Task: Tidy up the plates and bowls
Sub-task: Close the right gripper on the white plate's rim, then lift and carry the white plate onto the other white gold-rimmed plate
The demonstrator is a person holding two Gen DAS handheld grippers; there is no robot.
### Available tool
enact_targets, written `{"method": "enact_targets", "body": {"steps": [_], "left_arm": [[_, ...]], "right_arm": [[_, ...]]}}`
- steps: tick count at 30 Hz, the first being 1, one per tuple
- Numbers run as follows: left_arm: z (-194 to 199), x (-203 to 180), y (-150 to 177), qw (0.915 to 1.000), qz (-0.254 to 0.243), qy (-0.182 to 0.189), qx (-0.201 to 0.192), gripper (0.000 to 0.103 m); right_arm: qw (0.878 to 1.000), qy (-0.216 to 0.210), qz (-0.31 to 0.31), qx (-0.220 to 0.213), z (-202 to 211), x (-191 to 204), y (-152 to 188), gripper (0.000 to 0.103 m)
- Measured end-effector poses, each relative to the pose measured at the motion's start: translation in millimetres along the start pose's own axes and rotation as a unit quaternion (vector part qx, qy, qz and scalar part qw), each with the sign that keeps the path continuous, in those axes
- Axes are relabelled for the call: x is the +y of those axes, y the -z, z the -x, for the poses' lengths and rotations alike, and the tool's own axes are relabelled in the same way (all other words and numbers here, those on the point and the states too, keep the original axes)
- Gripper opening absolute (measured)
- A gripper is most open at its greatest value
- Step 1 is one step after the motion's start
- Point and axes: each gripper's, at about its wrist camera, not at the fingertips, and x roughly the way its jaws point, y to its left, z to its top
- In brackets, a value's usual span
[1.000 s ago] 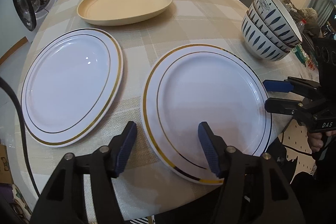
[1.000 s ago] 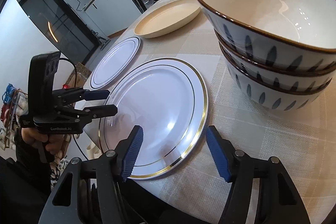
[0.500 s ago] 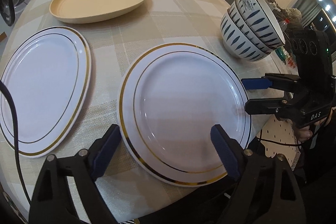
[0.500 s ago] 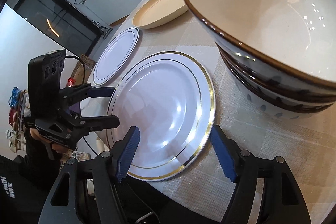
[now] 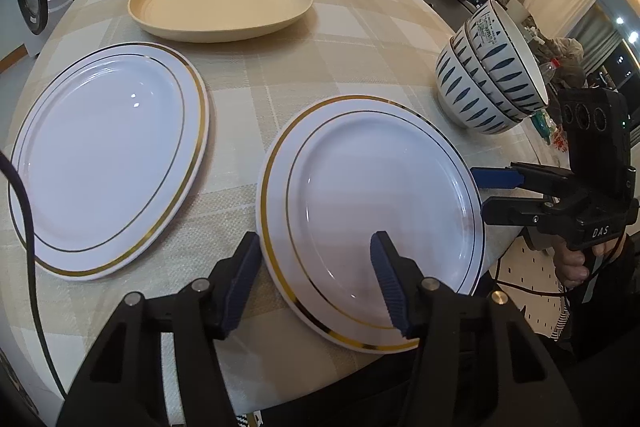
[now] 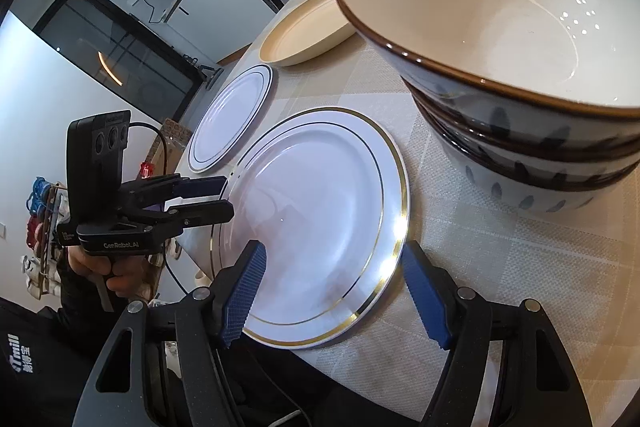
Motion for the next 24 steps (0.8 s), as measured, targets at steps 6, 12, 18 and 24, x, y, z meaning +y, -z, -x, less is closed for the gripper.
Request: {"method": "enact_targets", "body": {"steps": [6, 12, 18, 24], "left_arm": [[8.4, 1.5, 0.2, 0.9999, -0.001, -0.007, -0.01, 0.055], [19.3, 8.9, 1.9, 0.9997, 0.004, -0.016, -0.02, 0.055], [30.2, 18.9, 1.8, 0.999, 0.013, -0.028, -0.033, 0.055], [43.2, 29.7, 0.0, 0.9981, 0.02, -0.036, -0.045, 0.055]], "right_arm": [[1.0, 0.008, 0.009, -0.003, -0.6, 5.7, -5.8, 0.071], [1.0, 0.015, 0.023, -0.008, 0.2, 22.0, -10.9, 0.071], [0.999, 0.019, 0.038, -0.009, -3.2, 35.4, -16.2, 0.071], [0.999, 0.017, 0.051, -0.009, -5.4, 43.6, -22.8, 0.071]]}}
